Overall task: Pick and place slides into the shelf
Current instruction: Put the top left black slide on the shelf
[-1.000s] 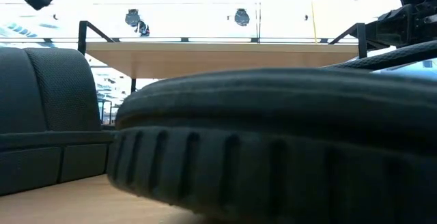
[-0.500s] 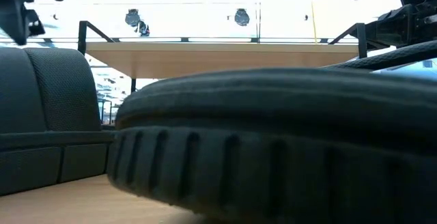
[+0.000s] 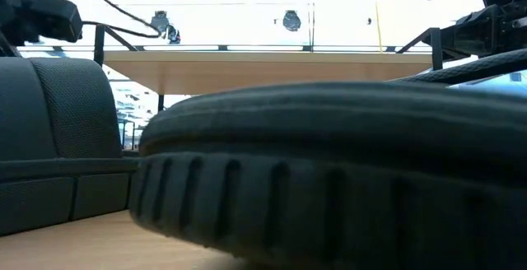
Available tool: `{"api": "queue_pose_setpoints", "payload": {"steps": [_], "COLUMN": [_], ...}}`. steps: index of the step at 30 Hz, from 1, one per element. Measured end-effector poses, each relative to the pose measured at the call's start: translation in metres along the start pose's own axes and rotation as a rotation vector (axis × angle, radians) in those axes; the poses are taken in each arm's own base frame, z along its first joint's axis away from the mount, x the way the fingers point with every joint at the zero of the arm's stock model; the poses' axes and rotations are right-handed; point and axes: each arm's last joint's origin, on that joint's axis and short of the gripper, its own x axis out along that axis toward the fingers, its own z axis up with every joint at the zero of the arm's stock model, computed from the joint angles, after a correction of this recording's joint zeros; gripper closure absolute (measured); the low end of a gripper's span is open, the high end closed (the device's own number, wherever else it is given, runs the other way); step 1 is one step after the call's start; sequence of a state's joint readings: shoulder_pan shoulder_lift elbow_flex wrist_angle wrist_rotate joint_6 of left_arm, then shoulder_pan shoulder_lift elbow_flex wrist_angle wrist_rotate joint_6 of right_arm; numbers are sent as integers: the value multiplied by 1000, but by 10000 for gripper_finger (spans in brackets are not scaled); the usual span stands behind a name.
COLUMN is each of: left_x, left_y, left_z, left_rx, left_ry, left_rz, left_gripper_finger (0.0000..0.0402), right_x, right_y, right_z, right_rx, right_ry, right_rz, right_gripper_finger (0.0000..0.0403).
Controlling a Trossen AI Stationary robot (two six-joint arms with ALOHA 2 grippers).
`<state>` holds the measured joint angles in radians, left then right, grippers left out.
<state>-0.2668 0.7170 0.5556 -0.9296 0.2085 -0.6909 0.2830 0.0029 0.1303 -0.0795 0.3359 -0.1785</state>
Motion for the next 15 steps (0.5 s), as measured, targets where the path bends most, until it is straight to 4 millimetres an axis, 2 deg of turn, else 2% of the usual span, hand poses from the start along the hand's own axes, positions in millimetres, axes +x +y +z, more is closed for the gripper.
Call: {"api": "queue_pose_setpoints", "payload": {"steps": [6, 12, 15], "left_x": [3, 22, 25], "left_y": [4, 15, 15], "left_z": [4, 0, 1], "left_rx": [44, 0, -9], "left_ry": [9, 87, 97], "left_rz": [31, 55, 28], "left_gripper_finger": [76, 88, 89], "right_x": [0, 0, 0], "right_y": [0, 0, 0], "right_z": [0, 0, 0], "right_rx": [10, 10, 10], "right_ry": [0, 0, 0], "right_rz": [0, 0, -1], "right_gripper_finger": [403, 403, 403]}}
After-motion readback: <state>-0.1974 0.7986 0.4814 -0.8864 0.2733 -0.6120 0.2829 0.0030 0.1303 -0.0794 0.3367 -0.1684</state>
